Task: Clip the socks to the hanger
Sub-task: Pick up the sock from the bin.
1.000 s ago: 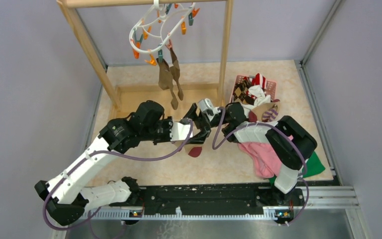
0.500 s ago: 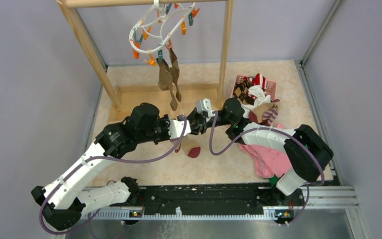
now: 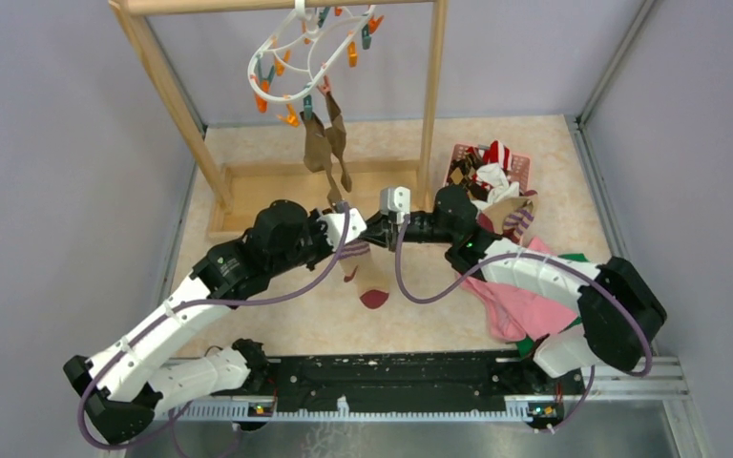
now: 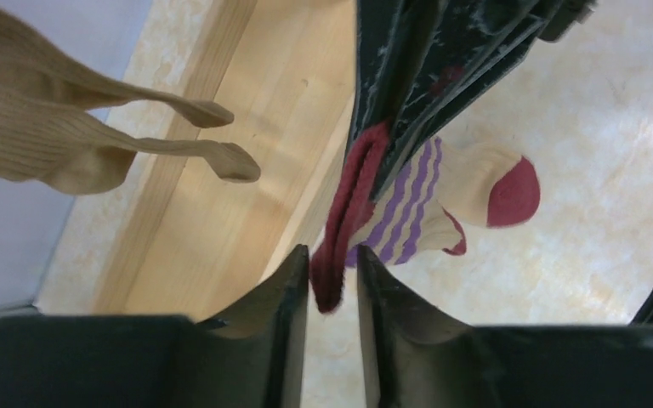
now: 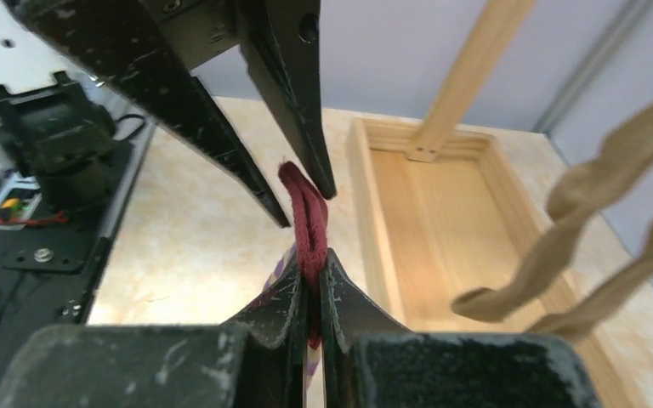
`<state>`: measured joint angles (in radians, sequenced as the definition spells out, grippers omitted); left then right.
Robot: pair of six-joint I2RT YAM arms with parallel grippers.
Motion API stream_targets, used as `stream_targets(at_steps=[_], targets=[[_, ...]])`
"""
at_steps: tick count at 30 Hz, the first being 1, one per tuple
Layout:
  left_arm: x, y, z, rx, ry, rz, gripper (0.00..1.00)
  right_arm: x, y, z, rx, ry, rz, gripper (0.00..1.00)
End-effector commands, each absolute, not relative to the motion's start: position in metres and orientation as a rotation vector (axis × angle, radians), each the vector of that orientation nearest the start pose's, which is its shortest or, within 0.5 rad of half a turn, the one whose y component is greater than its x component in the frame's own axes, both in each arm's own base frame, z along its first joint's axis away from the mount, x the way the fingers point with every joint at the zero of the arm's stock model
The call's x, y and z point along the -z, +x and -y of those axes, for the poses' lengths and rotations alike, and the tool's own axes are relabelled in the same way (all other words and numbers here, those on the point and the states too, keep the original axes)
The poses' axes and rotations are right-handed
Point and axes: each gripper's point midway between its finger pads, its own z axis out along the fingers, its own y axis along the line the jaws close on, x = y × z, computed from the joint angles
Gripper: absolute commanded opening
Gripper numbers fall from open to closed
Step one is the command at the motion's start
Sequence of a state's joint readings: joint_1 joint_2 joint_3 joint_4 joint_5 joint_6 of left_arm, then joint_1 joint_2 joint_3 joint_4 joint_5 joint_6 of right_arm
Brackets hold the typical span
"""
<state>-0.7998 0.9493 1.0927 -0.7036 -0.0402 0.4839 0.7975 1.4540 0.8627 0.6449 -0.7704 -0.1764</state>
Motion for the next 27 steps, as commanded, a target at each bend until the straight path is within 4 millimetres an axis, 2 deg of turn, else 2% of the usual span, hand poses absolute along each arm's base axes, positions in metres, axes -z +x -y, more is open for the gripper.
stream_targets(at_steps=[1,3,4,6,8,9,13,19,24,27], targets=[[-0.295,0.229,0.199,0.252,0.977,-1.625,0.41,-0.274,0.242,-0.37,-0.794,-1.244,-1.067,0.0],[-0.314,0.218,0.21,0.367,0.937,-1.493,0.66,-0.273,0.245,-0.361,-0.732,-1.24,-1.072,0.0],[-0.319,0.21,0.215,0.424,0.938,-1.429,0.72,-0.273,0.245,-0.358,-0.709,-1.24,-1.072,0.0],[-0.33,0.193,0.223,0.515,0.952,-1.277,0.77,-0.275,0.246,-0.352,-0.671,-1.231,-1.058,0.0],[-0.339,0.181,0.223,0.557,0.916,-1.136,0.8,-0.278,0.246,-0.349,-0.641,-1.225,-1.026,0.0],[-0.331,0.178,0.222,0.566,0.899,-1.102,0.81,-0.278,0.246,-0.347,-0.628,-1.223,-1.014,0.0],[-0.333,0.176,0.208,0.6,0.711,-0.986,0.93,-0.286,0.247,-0.341,-0.594,-1.203,-0.992,0.0],[-0.307,0.181,0.212,0.675,0.619,-0.967,0.96,-0.292,0.242,-0.339,-0.598,-1.217,-0.966,0.0],[-0.299,0.171,0.189,0.65,0.545,-0.78,0.95,-0.308,0.239,-0.329,-0.698,-1.181,-0.939,0.0],[-0.282,0.167,0.185,0.683,0.548,-0.76,0.94,-0.31,0.236,-0.327,-0.742,-1.193,-0.911,0.0]])
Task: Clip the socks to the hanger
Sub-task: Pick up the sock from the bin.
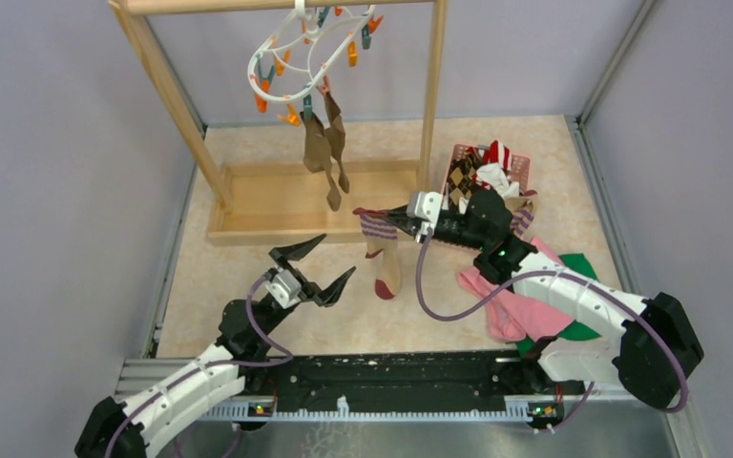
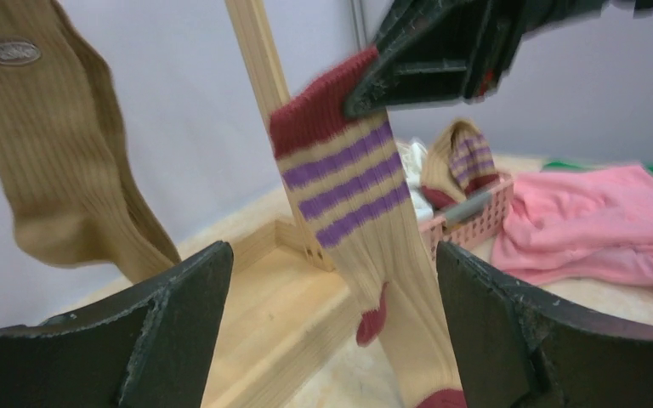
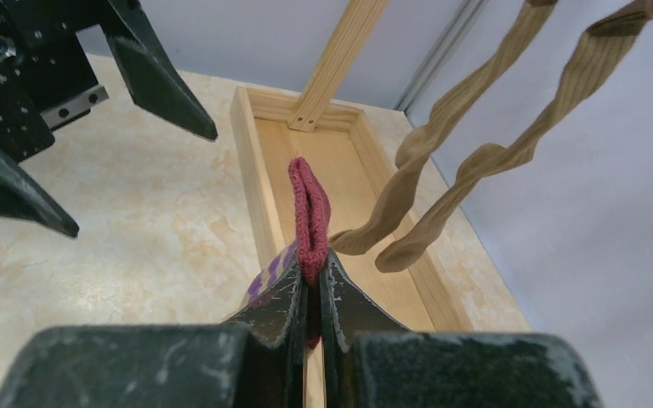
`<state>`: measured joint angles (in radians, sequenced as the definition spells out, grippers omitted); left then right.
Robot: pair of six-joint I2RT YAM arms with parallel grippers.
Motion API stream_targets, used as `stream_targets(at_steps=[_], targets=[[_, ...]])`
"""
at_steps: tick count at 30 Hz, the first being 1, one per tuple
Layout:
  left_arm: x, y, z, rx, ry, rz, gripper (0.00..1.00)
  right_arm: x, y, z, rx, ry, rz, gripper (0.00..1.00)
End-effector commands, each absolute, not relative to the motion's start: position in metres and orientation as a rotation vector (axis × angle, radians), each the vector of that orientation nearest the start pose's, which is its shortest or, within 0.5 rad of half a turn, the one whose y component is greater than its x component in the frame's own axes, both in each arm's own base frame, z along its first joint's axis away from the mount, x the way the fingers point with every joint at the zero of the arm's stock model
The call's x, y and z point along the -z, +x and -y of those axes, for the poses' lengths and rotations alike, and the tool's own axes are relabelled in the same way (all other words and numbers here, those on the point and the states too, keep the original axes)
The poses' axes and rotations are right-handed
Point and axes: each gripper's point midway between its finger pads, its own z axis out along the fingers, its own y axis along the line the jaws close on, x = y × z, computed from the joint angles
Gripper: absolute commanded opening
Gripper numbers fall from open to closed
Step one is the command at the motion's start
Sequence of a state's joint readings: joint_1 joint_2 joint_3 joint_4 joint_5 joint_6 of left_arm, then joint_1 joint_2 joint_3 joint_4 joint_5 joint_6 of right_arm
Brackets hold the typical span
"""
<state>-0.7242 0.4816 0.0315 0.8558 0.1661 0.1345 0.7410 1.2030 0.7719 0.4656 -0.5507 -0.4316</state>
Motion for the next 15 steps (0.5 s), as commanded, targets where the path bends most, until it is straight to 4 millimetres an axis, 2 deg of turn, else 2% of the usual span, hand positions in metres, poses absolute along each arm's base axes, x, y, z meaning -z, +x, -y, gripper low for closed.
stream_targets(at_steps=[1,6,9,10,15], targets=[[-0.279,0.168,0.187,0.693,0.559,-0.767,0.93,-0.309,0.235,-0.329,-0.751,-1.205,-0.906,0.0],[-0.282,0.174,0.19,0.725,0.596,-0.756,0.88,-0.302,0.226,-0.337,-0.814,-1.266,-0.885,0.0],[-0.274,0.18,0.199,0.762,0.648,-0.792,0.82,-0.302,0.221,-0.338,-0.838,-1.285,-0.862,0.0],[-0.282,0.182,0.202,0.768,0.659,-0.772,0.8,-0.302,0.219,-0.339,-0.847,-1.293,-0.853,0.0],[-0.282,0.182,0.21,0.789,0.701,-0.75,0.71,-0.303,0.217,-0.343,-0.882,-1.309,-0.841,0.0]])
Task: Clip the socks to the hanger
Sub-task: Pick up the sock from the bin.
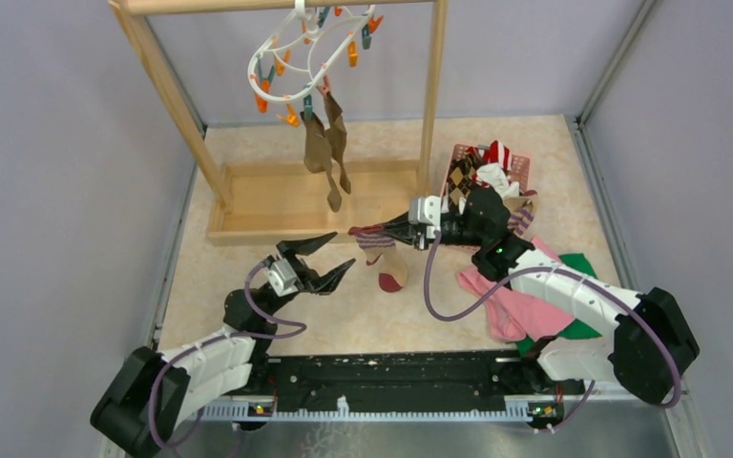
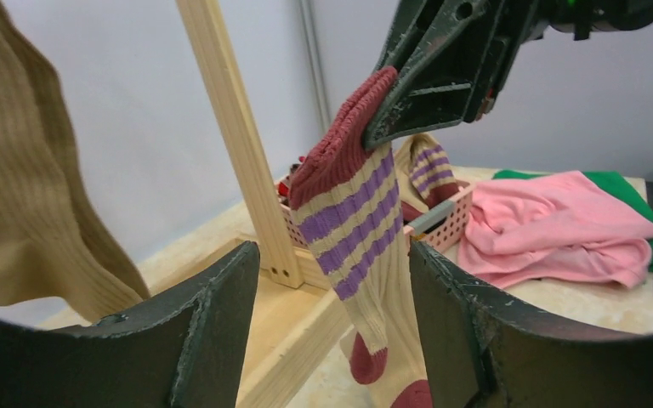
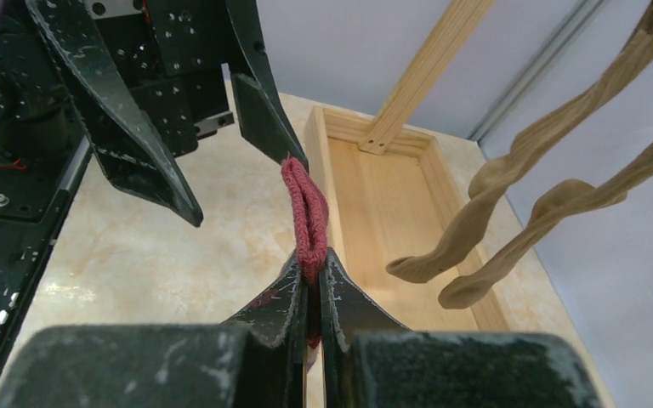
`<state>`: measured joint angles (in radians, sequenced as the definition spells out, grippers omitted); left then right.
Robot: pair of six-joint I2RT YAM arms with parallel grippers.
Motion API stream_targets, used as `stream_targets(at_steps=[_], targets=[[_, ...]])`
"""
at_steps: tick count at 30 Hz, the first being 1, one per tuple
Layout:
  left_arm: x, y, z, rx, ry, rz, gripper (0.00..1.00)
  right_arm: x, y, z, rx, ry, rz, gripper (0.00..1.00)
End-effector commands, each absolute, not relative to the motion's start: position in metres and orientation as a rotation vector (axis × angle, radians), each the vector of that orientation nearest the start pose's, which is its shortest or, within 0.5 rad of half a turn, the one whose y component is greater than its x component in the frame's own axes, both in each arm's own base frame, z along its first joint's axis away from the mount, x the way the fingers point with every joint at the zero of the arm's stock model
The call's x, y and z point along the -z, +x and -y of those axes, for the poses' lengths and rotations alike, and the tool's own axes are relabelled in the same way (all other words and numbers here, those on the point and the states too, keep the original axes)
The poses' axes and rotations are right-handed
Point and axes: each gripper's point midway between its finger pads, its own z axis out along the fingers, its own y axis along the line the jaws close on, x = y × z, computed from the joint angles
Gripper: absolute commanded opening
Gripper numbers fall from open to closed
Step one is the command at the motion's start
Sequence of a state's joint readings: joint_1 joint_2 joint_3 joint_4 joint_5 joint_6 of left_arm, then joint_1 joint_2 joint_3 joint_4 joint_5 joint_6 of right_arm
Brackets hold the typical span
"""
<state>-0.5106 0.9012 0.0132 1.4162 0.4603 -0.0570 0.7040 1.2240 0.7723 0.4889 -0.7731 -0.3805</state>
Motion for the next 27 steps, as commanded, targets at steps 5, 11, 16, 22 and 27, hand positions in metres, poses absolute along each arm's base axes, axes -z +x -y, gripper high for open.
stream_targets(at_steps=[5,11,16,22,27], targets=[[-0.28,0.184,0.215,0.794,0.734,-0.752,0.66,-0.307,0.214,-0.349,-0.936,-1.3,-0.815,0.0],[-0.275,0.185,0.214,0.781,0.752,-0.757,0.59,-0.308,0.213,-0.355,-0.977,-1.308,-0.806,0.0],[-0.273,0.186,0.215,0.797,0.755,-0.759,0.54,-0.309,0.213,-0.356,-0.984,-1.308,-0.802,0.0],[-0.276,0.2,0.212,0.788,0.7,-0.792,0.46,-0.308,0.212,-0.357,-1.002,-1.311,-0.802,0.0],[-0.282,0.206,0.205,0.764,0.645,-0.795,0.53,-0.308,0.211,-0.358,-1.011,-1.312,-0.799,0.0]])
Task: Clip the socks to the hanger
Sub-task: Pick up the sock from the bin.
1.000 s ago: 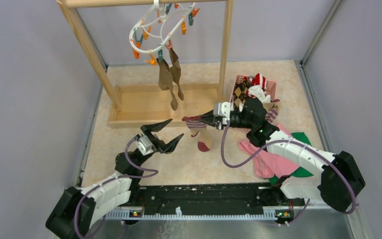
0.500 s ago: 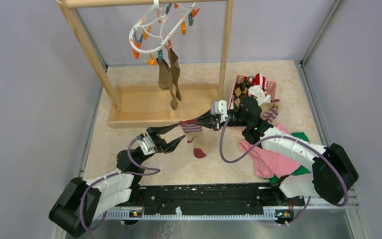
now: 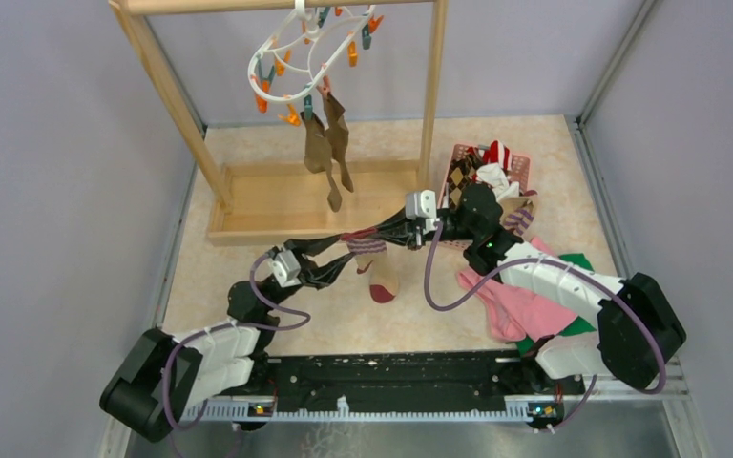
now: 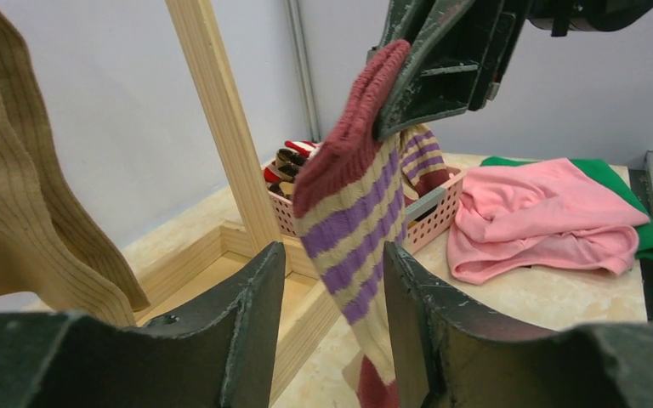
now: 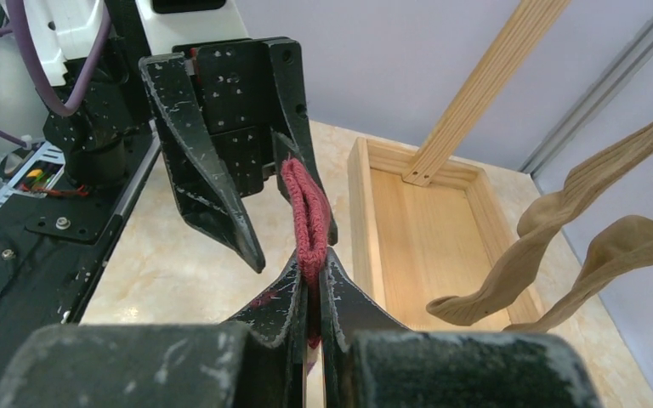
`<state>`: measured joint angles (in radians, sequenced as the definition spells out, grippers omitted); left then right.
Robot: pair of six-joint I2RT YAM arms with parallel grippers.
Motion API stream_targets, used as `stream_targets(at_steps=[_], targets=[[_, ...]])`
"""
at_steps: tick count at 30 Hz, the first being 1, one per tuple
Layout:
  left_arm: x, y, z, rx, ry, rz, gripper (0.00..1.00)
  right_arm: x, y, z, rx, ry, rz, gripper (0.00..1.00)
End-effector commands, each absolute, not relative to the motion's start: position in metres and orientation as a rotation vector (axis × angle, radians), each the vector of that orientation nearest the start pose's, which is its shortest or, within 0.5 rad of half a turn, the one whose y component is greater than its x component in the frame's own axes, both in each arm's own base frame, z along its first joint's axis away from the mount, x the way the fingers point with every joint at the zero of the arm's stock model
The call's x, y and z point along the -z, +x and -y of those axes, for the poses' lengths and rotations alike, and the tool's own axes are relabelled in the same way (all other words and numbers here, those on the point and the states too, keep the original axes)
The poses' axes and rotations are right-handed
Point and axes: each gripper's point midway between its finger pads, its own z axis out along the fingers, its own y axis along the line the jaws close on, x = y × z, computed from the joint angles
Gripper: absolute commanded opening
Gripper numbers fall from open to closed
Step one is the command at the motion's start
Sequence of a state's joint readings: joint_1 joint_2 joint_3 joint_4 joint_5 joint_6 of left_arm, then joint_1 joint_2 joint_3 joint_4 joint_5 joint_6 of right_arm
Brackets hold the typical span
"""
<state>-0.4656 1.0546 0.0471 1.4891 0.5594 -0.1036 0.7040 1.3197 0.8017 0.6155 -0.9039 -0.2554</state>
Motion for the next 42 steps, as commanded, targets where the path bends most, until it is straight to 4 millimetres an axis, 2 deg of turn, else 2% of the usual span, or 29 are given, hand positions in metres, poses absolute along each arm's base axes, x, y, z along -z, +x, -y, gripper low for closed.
stream_targets(at_steps=[1,6,11,15,18,20,21,25,27,29,33,42], targets=[[-0.283,0.206,0.205,0.764,0.643,-0.793,0.53,-0.307,0.211,-0.358,-1.013,-1.314,-0.8,0.0],[-0.29,0.202,0.204,0.769,0.644,-0.768,0.57,-0.304,0.211,-0.359,-1.029,-1.318,-0.806,0.0],[-0.297,0.194,0.211,0.817,0.692,-0.74,0.57,-0.303,0.212,-0.361,-1.035,-1.321,-0.808,0.0],[-0.301,0.191,0.223,0.871,0.759,-0.743,0.52,-0.302,0.212,-0.361,-1.04,-1.322,-0.811,0.0],[-0.302,0.19,0.224,0.885,0.758,-0.741,0.36,-0.302,0.213,-0.362,-1.04,-1.32,-0.813,0.0],[-0.301,0.19,0.224,0.888,0.761,-0.742,0.31,-0.302,0.213,-0.362,-1.039,-1.319,-0.813,0.0],[-0.3,0.19,0.224,0.889,0.761,-0.749,0.31,-0.302,0.213,-0.362,-1.039,-1.319,-0.813,0.0],[-0.294,0.194,0.222,0.868,0.752,-0.78,0.45,-0.306,0.212,-0.36,-1.027,-1.311,-0.805,0.0],[-0.289,0.197,0.22,0.846,0.745,-0.796,0.48,-0.307,0.212,-0.359,-1.021,-1.31,-0.803,0.0],[-0.288,0.199,0.218,0.83,0.738,-0.805,0.48,-0.308,0.212,-0.358,-1.016,-1.31,-0.802,0.0],[-0.289,0.199,0.219,0.832,0.743,-0.808,0.39,-0.305,0.213,-0.359,-1.016,-1.311,-0.81,0.0],[-0.275,0.205,0.217,0.799,0.744,-0.857,0.43,-0.309,0.212,-0.354,-0.987,-1.299,-0.803,0.0]])
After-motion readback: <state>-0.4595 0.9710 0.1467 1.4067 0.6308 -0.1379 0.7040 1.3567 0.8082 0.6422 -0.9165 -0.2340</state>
